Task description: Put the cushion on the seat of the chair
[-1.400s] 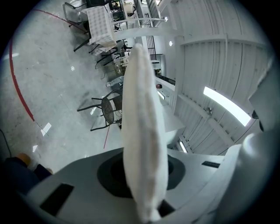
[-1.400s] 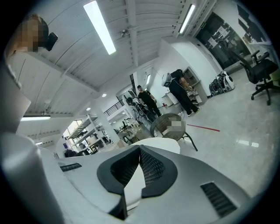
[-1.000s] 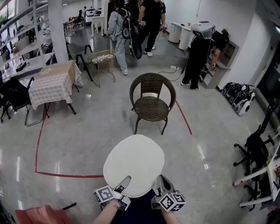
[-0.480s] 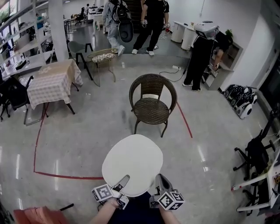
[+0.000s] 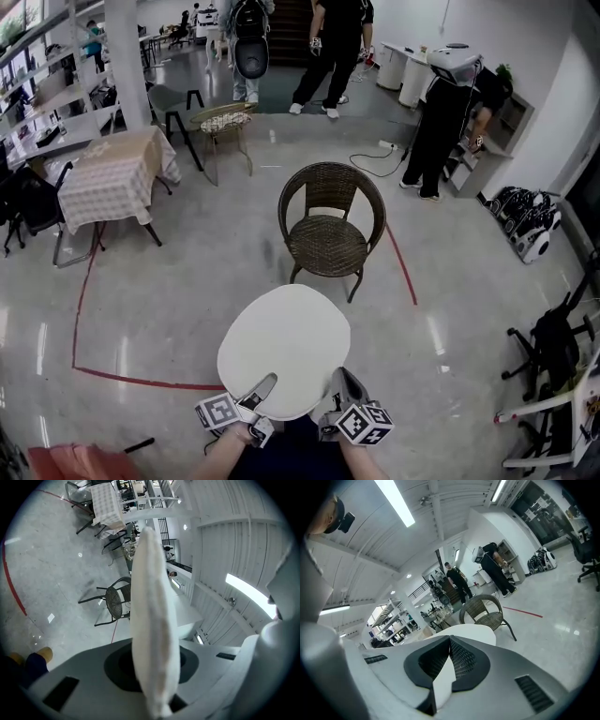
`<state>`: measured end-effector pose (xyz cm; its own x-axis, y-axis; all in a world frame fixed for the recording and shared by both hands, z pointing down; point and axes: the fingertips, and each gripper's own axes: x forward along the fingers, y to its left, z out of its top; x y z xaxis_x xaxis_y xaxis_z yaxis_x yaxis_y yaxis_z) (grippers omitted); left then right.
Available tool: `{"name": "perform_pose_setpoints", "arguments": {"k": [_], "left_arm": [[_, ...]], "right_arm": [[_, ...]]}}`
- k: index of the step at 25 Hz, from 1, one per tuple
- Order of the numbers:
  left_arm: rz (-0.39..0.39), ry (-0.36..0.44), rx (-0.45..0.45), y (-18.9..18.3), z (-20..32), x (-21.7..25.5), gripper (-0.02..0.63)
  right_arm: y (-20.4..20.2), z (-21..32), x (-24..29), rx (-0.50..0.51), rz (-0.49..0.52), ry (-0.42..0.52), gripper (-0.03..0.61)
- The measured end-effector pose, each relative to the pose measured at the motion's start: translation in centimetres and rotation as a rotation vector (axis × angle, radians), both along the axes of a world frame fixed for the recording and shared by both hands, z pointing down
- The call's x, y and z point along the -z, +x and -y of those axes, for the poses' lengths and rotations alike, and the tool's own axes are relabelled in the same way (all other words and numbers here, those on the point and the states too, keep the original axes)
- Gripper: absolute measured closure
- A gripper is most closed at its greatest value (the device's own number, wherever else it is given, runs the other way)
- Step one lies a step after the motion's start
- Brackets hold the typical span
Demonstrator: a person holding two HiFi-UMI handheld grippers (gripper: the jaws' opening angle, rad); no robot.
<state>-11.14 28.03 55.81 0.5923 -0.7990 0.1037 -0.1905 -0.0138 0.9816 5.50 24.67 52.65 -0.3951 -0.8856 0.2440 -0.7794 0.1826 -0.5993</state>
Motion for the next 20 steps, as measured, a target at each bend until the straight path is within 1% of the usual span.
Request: {"name": "perform_pose_setpoints", "arguments": {"k": [3,6,7,17,19,20], "left_arm": [[0.018,0.052,0.0,0.7,2.0,0.7,0.534],[0.014,-0.006,0.019,1.1,3.1,-0.1,0.534],[0.015,-0.012,0.021,1.3,3.6,-0.1,0.534],[0.0,0.013,0.029,3.9,8.1,-0.5,0.534],[-0.004,-0.004,0.032,4.4,8.8,-0.7,0.534],[-0.005,-0.032,0.035,4.7,9.1,-1.0,0.534]], "right_arm": [[0.3,1.9,0.3,0.027,-0.001,0.007,0.551],[0.8,3.7,0.4,0.042,0.003,0.01,0.551],[1.0,4.3,0.4,0.043,0.006,0.009,0.551],[2.6,8.9,0.0,0.079,0.002,0.02,0.551],[3.1,9.7,-0.1,0.082,-0.002,0.021,0.551],[3.6,10.0,-0.2,0.08,-0.001,0.02,0.551]]}}
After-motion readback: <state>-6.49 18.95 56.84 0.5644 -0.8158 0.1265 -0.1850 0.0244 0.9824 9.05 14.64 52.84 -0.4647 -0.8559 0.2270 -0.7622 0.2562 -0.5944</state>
